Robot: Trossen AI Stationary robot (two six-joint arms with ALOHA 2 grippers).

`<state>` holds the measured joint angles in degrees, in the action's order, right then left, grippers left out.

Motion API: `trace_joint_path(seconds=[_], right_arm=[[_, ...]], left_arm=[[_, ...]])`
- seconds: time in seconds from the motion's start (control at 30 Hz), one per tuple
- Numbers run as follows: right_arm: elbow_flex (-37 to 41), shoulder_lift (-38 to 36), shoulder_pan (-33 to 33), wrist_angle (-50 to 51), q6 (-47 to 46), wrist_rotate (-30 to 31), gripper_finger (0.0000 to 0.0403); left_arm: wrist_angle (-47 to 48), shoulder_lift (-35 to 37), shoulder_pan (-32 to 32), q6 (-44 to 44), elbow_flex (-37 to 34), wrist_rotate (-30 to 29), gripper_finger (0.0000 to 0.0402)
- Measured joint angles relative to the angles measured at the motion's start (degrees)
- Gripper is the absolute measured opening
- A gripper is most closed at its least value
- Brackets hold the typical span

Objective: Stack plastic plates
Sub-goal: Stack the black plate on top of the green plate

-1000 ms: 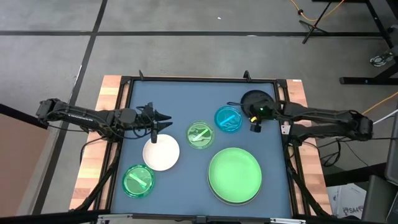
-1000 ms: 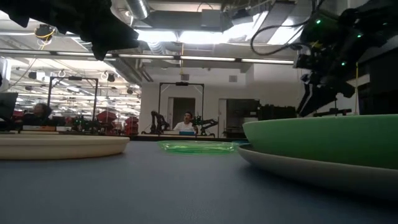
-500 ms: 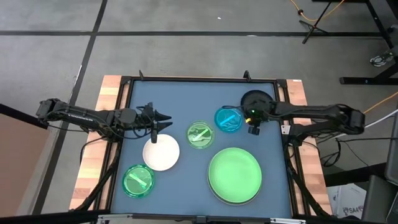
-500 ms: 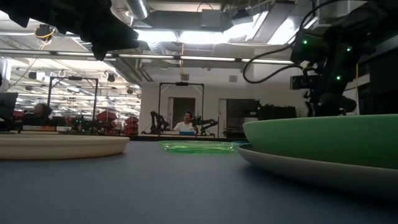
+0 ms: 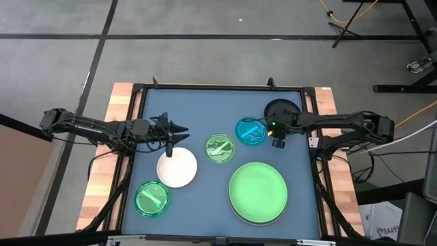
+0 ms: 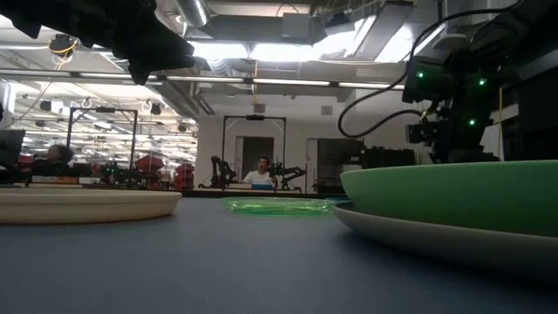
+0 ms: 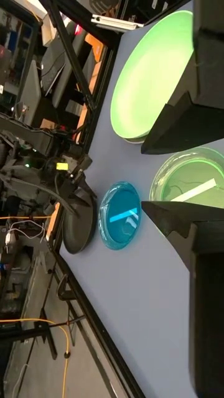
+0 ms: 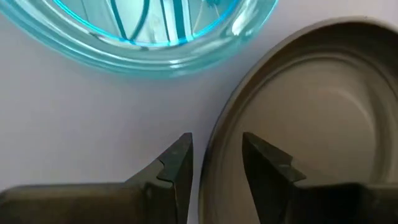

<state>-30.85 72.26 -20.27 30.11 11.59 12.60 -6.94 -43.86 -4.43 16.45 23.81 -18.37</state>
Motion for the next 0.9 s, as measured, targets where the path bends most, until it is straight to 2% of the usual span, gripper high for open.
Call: trace_joint_path(seconds=[0.37,0.9], right_arm=[[0.0,2.3,0.0,0.0,0.0,1.8,0.0115],[0.0,2.2,0.0,0.0,0.2,2.4,0.0024]], left_arm=[[0.0,0.0,0.0,0.0,0.0,0.0,0.0125],[0.0,0.0,0.0,0.0,0.0,0.0,0.0125]])
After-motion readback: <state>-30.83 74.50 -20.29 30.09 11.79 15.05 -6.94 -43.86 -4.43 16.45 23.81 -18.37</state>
